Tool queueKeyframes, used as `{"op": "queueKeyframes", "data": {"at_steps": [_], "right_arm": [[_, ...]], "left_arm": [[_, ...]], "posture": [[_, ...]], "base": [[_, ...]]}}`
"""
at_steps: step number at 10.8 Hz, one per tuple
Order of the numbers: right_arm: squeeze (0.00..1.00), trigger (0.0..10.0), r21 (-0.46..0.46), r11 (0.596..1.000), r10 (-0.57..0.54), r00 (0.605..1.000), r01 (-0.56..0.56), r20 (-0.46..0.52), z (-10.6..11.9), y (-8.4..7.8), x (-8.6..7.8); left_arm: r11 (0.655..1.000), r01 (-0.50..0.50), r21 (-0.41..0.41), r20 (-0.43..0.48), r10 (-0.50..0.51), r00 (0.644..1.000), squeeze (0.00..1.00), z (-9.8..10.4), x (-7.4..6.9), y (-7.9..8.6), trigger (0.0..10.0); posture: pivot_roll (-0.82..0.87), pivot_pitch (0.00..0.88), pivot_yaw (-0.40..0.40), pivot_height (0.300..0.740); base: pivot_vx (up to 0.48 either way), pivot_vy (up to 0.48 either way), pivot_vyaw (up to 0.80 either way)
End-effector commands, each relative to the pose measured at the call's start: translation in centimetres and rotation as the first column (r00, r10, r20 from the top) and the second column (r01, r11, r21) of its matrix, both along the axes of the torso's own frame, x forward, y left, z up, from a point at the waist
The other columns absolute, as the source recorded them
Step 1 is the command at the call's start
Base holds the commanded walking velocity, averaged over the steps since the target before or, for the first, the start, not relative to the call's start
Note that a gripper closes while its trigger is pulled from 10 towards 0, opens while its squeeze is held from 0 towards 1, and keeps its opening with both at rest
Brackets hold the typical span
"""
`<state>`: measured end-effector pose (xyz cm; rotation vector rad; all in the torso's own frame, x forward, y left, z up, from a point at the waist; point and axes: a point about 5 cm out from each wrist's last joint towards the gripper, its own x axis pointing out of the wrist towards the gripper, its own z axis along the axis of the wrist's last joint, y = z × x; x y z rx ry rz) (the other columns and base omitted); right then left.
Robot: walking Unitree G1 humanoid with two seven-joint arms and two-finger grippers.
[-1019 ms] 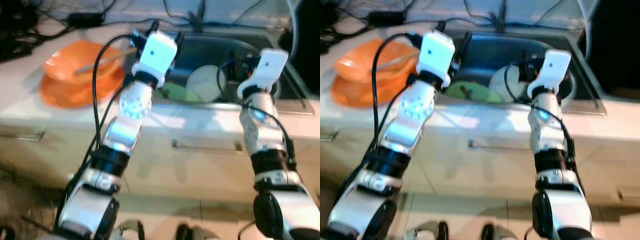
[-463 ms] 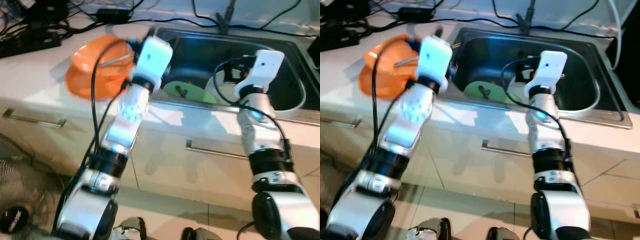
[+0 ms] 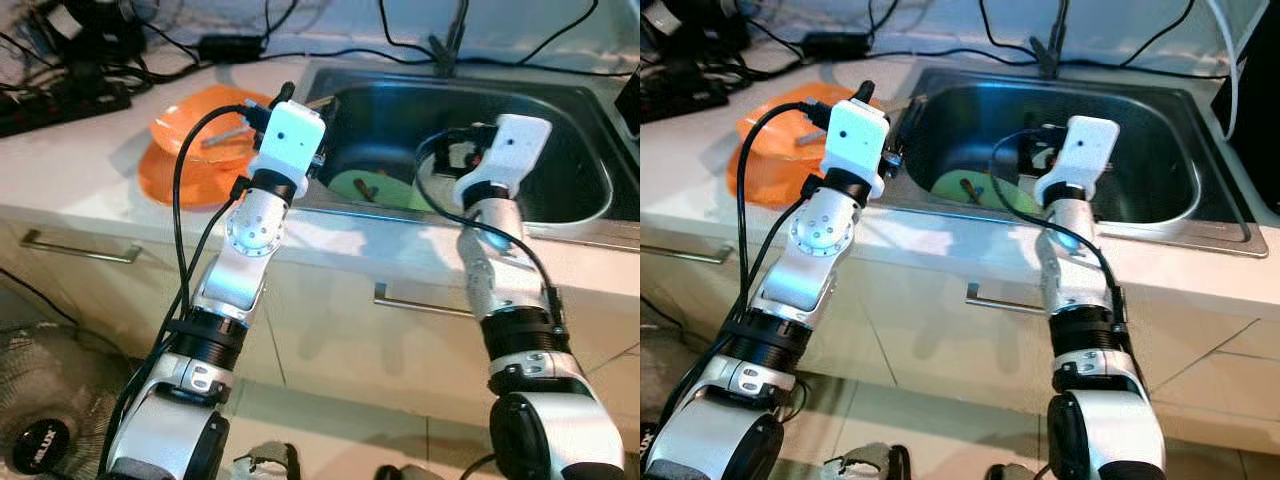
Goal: Kitchen organization
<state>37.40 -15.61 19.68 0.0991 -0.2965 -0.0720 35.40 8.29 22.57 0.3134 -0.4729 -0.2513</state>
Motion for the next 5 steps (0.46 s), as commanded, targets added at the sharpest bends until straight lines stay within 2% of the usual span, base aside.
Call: {"op": "queueKeyframes", "data": {"at_steps": [1,3,5], "right_arm": [[0.00,10.0,0.016,1.000,0.000,1.000,0.000,0.025,0.3,0.2,-0.2],[0.00,10.0,0.020,0.999,0.028,1.000,-0.028,0.014,-0.2,1.1,-0.2],[0.00,10.0,0.024,0.999,0.039,0.999,-0.040,0.023,0.4,1.3,0.2]], "left_arm": [[1.000,-0.001,-0.003,0.008,0.001,1.000,0.00,0.0,-0.2,0.4,10.0],[1.000,-0.008,-0.002,0.000,0.008,1.000,0.00,-0.2,0.2,0.7,10.0],[1.000,-0.005,-0.017,-0.004,0.005,1.000,0.00,-0.3,0.4,0.4,10.0]], "posture": [[0.05,0.000,0.039,0.740],[0.05,0.000,0.035,0.740],[0.05,0.000,0.020,0.740]], "base": [[0.000,0.000,0.00],[0.000,0.000,0.00],[0.000,0.000,0.00]]}}
